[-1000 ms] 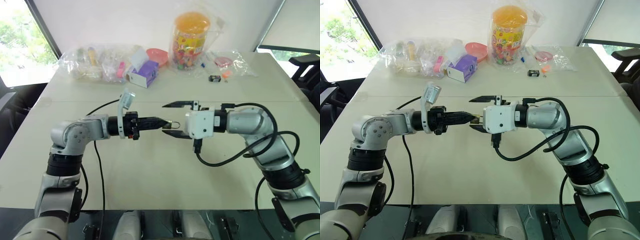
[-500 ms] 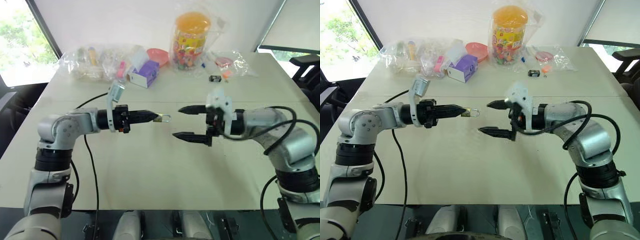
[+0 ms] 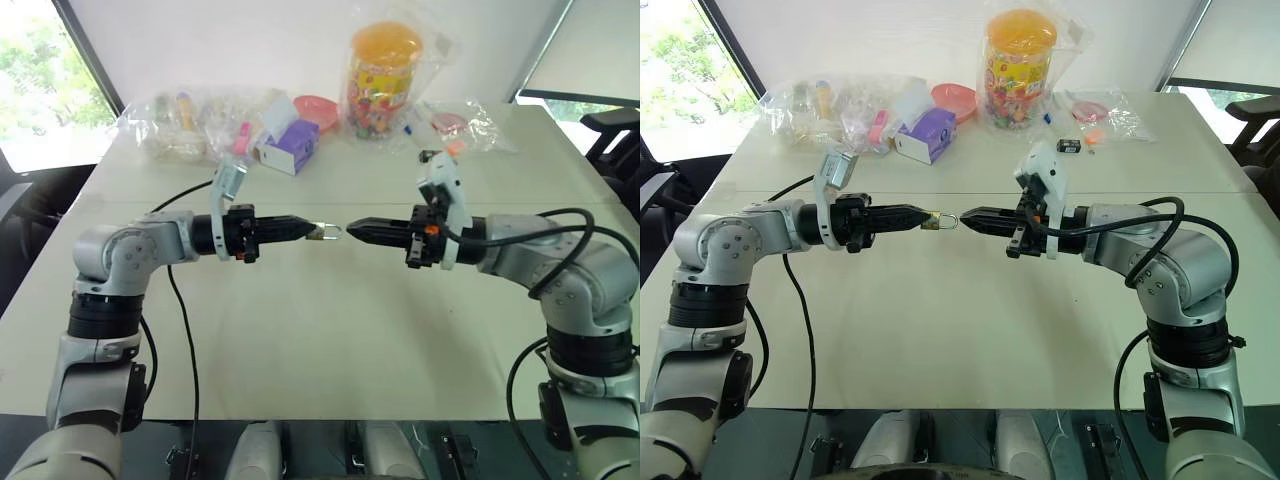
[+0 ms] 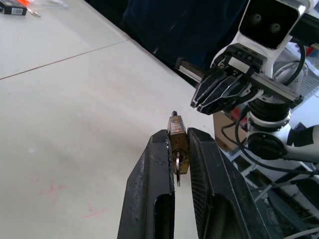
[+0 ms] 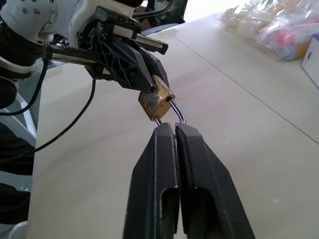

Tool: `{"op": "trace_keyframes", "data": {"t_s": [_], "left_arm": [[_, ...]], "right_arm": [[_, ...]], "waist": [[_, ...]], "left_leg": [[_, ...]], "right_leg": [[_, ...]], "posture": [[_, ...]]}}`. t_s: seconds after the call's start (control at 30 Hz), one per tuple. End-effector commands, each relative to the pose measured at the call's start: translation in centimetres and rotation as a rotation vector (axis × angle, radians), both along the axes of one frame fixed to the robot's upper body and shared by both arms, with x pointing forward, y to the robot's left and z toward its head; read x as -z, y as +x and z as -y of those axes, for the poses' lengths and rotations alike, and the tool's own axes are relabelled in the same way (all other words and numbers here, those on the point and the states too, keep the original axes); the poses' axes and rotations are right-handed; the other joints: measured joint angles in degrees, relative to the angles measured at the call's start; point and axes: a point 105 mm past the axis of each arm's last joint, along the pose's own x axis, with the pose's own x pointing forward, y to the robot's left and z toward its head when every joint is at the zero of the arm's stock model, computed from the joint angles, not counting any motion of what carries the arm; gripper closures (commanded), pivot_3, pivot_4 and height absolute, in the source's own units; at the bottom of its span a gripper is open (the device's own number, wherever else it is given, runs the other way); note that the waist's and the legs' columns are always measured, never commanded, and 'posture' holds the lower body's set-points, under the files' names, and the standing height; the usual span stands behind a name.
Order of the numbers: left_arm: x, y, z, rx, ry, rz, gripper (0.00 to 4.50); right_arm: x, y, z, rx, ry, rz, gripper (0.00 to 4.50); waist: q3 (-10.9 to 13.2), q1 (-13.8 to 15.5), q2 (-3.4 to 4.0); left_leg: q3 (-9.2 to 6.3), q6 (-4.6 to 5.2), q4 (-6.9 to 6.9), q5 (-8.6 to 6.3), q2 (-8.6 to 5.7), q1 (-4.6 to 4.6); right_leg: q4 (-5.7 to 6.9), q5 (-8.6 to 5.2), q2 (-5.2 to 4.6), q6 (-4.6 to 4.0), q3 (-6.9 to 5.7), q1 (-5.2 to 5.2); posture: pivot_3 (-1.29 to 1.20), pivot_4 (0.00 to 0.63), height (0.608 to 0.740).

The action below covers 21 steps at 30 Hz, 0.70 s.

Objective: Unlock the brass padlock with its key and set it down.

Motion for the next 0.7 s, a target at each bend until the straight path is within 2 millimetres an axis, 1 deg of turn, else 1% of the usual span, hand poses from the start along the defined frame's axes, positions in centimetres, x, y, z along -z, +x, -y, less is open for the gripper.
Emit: {"op": "trace_keyframes", "data": {"t_s": [0.03,0.17,0.27,0.53,0.63,0.7], "left_arm": [[-1.4,-0.3,0.1,0.026,-0.018,0.06,4.5],[-1.5,-0.6,0.4,0.043,-0.017,0.063,4.5],[-1.5,-0.6,0.5,0.046,-0.018,0.063,4.5],[-2.0,-0.9,0.8,0.06,-0.033,0.069,4.5],[-2.1,-1.0,0.9,0.063,-0.038,0.069,4.5],[-2.2,-1.0,0.9,0.068,-0.04,0.069,4.5]], "right_arm": [[-1.5,-0.5,-0.6,-0.02,0.018,0.058,4.48],[-1.7,0.0,-0.9,-0.004,0.024,0.063,4.48],[-1.6,-0.1,-1.1,-0.014,0.018,0.061,4.48],[-0.5,0.0,-1.6,-0.025,-0.012,0.055,4.48],[-0.1,0.3,-1.6,-0.016,-0.022,0.055,4.48],[0.5,0.9,-1.3,0.011,-0.037,0.053,4.48]], "waist": [[0.0,-0.06,0.0],[0.0,-0.04,0.0],[0.0,-0.02,0.0],[0.0,0.0,0.0],[0.0,-0.01,0.0],[0.0,-0.01,0.0]], "left_leg": [[0.0,0.0,0.0,0.0,0.0,0.0],[0.0,0.0,0.0,0.0,0.0,-0.02],[0.0,0.0,0.0,0.0,0.0,-0.06],[-0.01,0.0,0.02,0.0,0.0,-0.22],[-0.01,0.0,0.02,0.0,0.0,-0.23],[-0.01,0.0,0.02,0.0,0.0,-0.23]], "right_leg": [[0.0,0.0,0.02,0.0,0.0,0.0],[0.0,0.0,0.07,0.0,0.0,-0.02],[0.0,0.0,0.07,0.0,0.0,-0.05],[-0.01,0.0,0.07,0.0,0.0,-0.2],[-0.01,0.0,0.07,0.0,0.0,-0.21],[-0.01,0.0,0.08,0.0,0.0,-0.21]], "posture": [[0.0,0.15,0.74],[0.0,0.15,0.74],[0.0,0.15,0.74],[0.0,0.15,0.74],[0.0,0.15,0.74],[0.0,0.15,0.74]]}}
